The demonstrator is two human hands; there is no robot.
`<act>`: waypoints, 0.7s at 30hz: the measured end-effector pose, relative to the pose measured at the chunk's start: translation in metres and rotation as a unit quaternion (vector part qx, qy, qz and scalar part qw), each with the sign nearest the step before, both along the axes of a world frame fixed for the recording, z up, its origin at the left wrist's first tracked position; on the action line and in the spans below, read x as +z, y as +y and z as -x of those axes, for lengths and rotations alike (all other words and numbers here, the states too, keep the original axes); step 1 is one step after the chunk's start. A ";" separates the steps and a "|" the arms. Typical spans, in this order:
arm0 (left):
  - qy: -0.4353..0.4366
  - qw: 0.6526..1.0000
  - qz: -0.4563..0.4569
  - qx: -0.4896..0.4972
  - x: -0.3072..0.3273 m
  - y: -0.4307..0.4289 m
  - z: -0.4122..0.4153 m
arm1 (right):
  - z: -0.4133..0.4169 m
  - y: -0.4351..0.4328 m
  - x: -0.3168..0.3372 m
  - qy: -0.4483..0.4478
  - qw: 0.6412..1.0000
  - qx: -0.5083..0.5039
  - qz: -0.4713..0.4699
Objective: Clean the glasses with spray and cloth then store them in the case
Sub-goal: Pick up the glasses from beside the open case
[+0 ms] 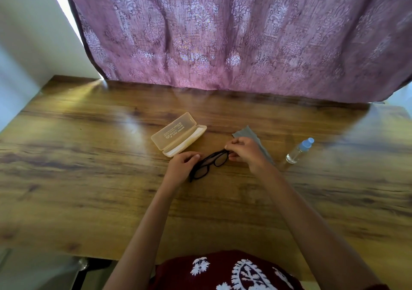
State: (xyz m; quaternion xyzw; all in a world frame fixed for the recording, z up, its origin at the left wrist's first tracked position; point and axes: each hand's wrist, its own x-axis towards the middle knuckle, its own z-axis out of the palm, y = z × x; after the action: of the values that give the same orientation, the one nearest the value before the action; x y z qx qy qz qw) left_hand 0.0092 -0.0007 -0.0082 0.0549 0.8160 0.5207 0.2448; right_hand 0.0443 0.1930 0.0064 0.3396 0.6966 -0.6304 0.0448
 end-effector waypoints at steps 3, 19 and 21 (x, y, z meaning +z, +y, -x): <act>-0.003 0.999 0.029 -0.031 0.002 0.001 0.000 | -0.004 0.003 0.002 0.006 1.000 0.001 0.019; 0.156 0.985 0.072 0.012 0.008 0.013 0.003 | -0.019 0.019 0.011 0.024 0.995 0.041 0.085; 0.164 0.984 0.059 0.041 0.010 0.014 0.003 | -0.020 0.021 0.012 0.023 0.994 0.051 0.093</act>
State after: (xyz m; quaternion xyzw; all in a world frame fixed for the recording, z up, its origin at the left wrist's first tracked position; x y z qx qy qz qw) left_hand 0.0063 0.0131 0.0020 0.0910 0.8761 0.4651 0.0889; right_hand 0.0640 0.2135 0.0187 0.2832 0.6521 -0.6972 0.0923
